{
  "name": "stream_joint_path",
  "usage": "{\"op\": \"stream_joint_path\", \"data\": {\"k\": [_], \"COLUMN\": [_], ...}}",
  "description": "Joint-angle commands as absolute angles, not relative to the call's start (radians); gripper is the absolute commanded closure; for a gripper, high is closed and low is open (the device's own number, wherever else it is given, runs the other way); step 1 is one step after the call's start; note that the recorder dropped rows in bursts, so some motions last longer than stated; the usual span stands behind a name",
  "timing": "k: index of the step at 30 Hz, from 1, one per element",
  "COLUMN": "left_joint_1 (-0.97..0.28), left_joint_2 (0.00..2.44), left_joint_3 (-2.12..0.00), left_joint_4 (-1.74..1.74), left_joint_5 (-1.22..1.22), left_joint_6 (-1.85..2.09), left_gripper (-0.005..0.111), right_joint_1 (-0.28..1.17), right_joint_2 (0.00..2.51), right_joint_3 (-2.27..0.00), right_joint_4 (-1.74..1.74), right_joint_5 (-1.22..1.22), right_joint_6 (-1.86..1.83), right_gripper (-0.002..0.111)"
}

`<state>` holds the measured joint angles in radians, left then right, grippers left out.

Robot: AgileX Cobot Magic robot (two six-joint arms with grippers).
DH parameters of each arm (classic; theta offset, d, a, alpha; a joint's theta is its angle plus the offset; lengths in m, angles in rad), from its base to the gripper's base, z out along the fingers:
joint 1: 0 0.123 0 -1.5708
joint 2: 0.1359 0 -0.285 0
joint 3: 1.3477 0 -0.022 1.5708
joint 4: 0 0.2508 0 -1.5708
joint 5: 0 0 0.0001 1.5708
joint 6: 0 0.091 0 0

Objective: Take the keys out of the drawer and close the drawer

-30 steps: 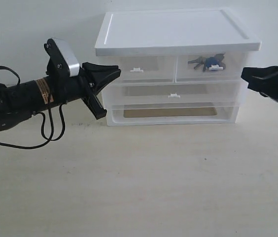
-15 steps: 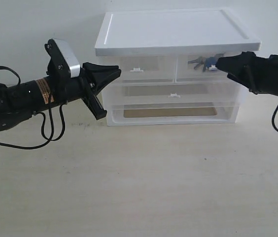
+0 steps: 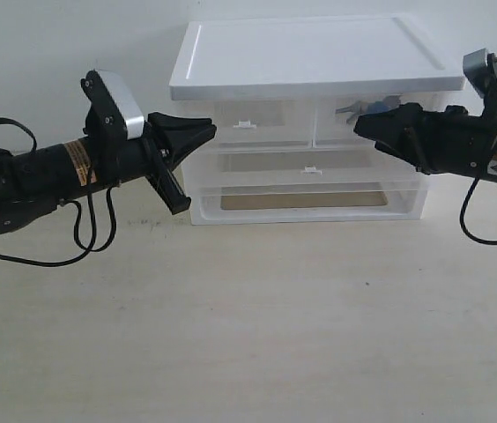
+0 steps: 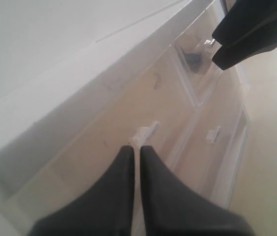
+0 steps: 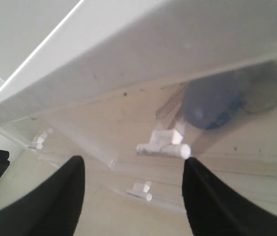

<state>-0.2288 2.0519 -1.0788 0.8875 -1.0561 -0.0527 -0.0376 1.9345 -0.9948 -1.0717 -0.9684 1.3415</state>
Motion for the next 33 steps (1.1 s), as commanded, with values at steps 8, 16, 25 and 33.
{"op": "stream_joint_path", "data": {"k": [8, 16, 25, 33], "left_joint_1": [-0.233, -0.233, -0.233, -0.233], "left_joint_2": [2.05, 2.05, 2.05, 2.05], "left_joint_3": [-1.083, -1.083, -1.083, -1.083], "left_joint_4": [0.879, 0.886, 0.898, 0.897], "left_joint_5": [-1.052, -1.046, -1.046, -1.042], "left_joint_6": [-0.052, -0.052, -0.052, -0.052], "left_gripper": [0.102, 0.102, 0.102, 0.102], "right_joint_1": [-0.081, -0.09, -0.09, -0.09], "right_joint_2": [1.875, 1.873, 1.877, 1.877], "right_joint_3": [-1.012, -1.012, -1.012, -1.012], "right_joint_4": [-1.102, -1.107, -1.086, -1.103], "right_joint_5": [-0.974, -0.971, -0.944, -0.953], "right_joint_6": [1.358, 1.381, 1.328, 1.295], "right_gripper": [0.053, 0.053, 0.098, 0.108]}}
